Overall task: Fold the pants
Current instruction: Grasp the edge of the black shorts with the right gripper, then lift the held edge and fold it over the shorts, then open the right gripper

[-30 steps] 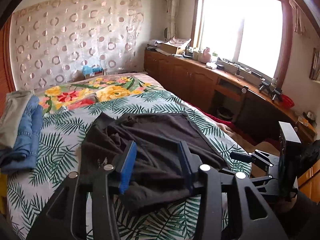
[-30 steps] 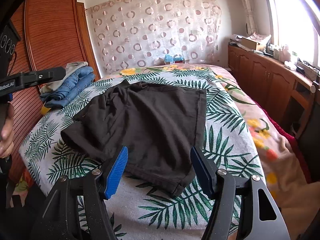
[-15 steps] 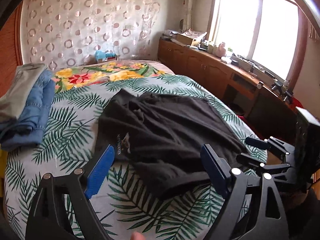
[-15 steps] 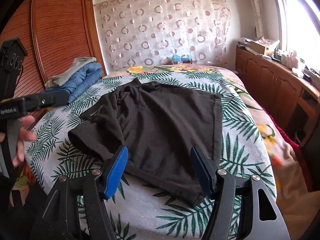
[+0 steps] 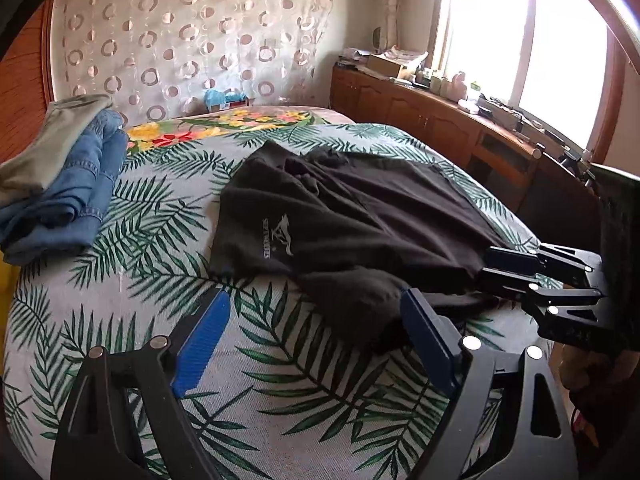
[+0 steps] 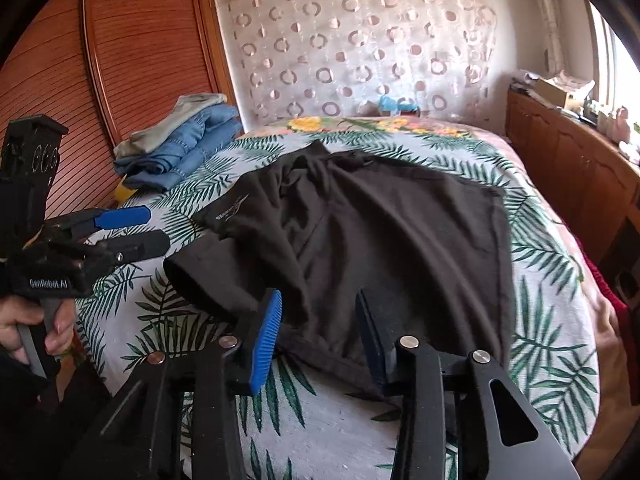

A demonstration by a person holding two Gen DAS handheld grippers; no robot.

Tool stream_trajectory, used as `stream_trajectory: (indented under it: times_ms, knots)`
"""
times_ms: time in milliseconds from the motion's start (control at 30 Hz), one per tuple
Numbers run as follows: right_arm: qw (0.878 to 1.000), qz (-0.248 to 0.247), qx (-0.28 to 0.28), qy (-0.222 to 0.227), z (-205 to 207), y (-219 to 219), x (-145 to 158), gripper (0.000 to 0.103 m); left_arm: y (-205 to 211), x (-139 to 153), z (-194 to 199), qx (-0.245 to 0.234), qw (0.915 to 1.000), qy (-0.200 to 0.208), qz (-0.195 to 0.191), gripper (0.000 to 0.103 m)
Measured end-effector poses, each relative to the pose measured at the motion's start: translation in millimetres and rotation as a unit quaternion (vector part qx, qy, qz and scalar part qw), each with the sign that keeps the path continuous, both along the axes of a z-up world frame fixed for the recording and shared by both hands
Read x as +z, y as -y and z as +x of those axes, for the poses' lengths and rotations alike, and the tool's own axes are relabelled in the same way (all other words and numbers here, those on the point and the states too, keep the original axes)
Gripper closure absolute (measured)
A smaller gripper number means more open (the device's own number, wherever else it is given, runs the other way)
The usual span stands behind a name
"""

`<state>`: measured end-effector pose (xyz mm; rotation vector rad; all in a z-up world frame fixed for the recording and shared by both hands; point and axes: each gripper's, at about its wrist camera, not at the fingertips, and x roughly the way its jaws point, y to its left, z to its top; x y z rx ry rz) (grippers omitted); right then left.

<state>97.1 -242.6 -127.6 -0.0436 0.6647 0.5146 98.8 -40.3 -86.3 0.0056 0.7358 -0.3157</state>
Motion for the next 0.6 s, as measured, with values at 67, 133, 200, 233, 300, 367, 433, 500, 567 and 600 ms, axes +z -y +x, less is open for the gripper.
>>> stream_trajectory:
  times_ms: [67,133,200,233,300,367,433,500,567,600]
  knots:
    - [1.0,-0.003,0.006,-0.007,6,-1,1,0.066,1,-5,0,0.004,1.0,-0.002,0.006,0.015]
    - [1.0,-0.006,0.014,-0.013,9,-2,1,0.068,2,-9,0,0.004,0.9999,-0.005,0.01,0.015]
    - [1.0,-0.008,0.019,-0.019,11,-1,1,0.07,2,-14,-1,0.004,0.9999,-0.01,0.013,0.015]
    - [0.999,-0.009,0.021,-0.022,13,-1,1,0.072,3,-17,-1,0.004,0.9998,-0.012,0.014,0.015]
    - [0.999,-0.012,0.026,-0.027,16,-6,1,0.074,4,-21,0,0.006,0.9996,-0.017,0.021,0.015]
    - [0.999,-0.013,0.032,-0.027,19,-10,3,0.079,5,-24,-2,0.01,0.9995,-0.01,0.028,0.015]
    - [0.999,-0.016,0.04,-0.028,20,-14,4,0.085,6,-25,-2,0.013,0.9993,-0.009,0.033,0.015]
    - [0.998,-0.018,0.045,-0.026,22,-15,5,0.092,6,-28,-1,0.015,0.9993,-0.018,0.03,0.015]
    - [0.999,-0.02,0.045,-0.016,20,-15,7,0.098,4,-30,0,0.017,0.9993,-0.026,0.021,0.015]
    - [0.999,-0.019,0.046,-0.011,20,-14,9,0.099,3,-30,0,0.017,0.9993,-0.028,0.018,0.015]
